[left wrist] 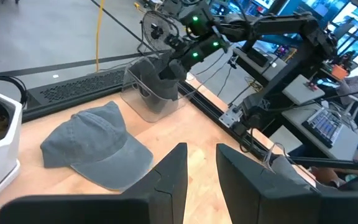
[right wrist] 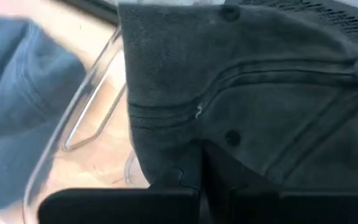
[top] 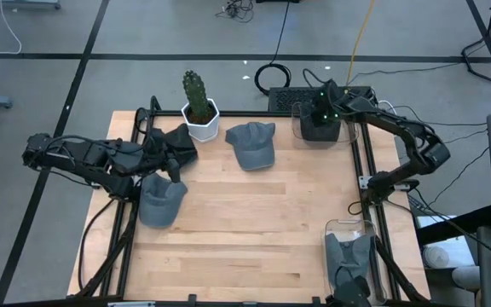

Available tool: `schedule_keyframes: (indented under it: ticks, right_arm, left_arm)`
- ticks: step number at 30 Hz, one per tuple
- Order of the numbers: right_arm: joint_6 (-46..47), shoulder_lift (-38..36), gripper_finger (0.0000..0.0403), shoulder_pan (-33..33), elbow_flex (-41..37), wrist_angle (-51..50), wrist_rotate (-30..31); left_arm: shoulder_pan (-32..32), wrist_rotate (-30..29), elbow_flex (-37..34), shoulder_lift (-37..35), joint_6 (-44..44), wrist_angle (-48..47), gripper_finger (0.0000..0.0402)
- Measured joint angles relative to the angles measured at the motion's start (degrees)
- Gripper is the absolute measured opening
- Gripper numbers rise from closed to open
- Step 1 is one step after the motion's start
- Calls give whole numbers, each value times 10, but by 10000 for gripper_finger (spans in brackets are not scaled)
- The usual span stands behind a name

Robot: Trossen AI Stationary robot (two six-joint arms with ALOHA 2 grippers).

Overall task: Pick & Place hat
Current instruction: Put the bottom black cap into the top transparent bin

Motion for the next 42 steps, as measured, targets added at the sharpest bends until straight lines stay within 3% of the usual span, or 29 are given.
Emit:
schedule_keyframes:
  ticks: [9, 16, 22, 26, 36, 42]
  right_arm:
    - [-23, 2, 1, -9, 0, 9, -29]
    - [-17, -79, 1, -32, 9, 1, 40]
    - [4, -87, 1, -57, -15, -37, 48]
    - [-11, -87, 0, -60, -38, -36, 87]
    - [-31, -88, 0, -68, -83, -15, 89]
    - [-38, -138, 0, -67, -85, 32, 87]
  left_arm:
    - [-2, 16, 0, 8, -10, -2, 93]
    - [-2, 26, 0, 7, -7, -1, 93]
    - [4, 25, 0, 7, 11, -1, 93]
    - [5, 26, 0, 7, 9, -1, 93]
    - [5, 29, 0, 7, 0, 0, 93]
    - [5, 30, 0, 7, 0, 0, 93]
